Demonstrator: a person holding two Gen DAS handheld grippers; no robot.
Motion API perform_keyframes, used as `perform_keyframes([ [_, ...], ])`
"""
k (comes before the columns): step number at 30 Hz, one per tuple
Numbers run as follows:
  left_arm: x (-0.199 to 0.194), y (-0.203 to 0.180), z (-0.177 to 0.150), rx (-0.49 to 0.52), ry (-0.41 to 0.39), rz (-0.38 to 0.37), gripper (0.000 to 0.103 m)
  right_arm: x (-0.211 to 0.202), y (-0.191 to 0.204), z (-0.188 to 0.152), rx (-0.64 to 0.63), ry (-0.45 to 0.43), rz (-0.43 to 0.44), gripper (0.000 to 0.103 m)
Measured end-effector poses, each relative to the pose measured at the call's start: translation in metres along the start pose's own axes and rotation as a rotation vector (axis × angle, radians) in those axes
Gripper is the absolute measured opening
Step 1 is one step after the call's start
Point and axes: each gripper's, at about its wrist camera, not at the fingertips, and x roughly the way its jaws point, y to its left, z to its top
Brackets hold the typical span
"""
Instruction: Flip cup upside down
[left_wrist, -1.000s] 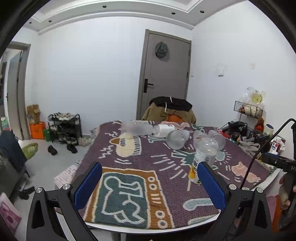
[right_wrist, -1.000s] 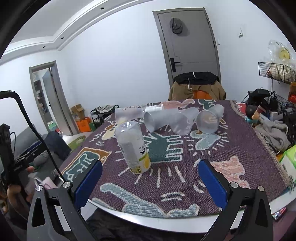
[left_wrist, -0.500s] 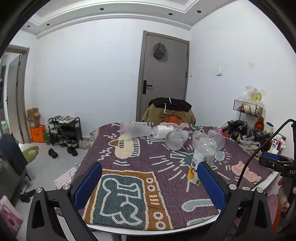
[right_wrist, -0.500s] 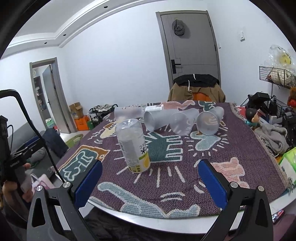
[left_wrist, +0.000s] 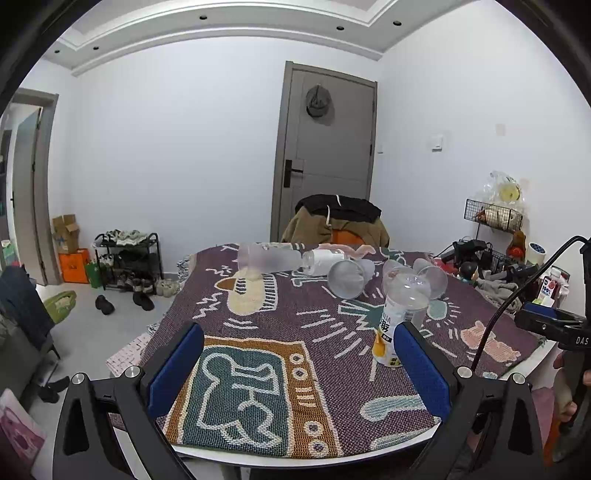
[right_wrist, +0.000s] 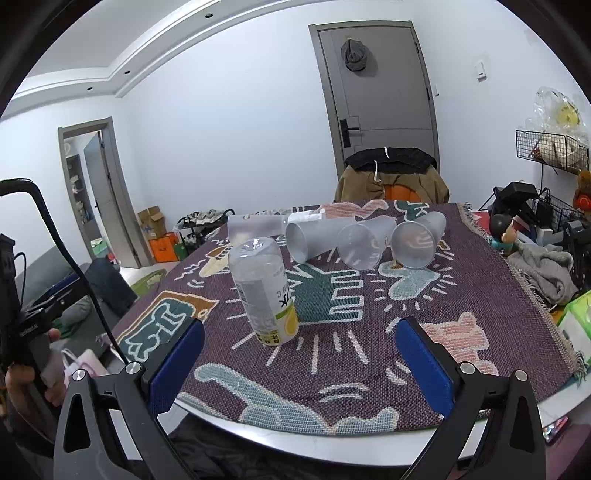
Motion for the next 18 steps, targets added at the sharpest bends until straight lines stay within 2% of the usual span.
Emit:
perform_keyframes([
  [18,-0.0014,0.0006,0.0003,-0.007,-0.002,-0.006,0.103,0.0011,-0.0004,-0.0007,0.004,0.006,0.0,0.103],
])
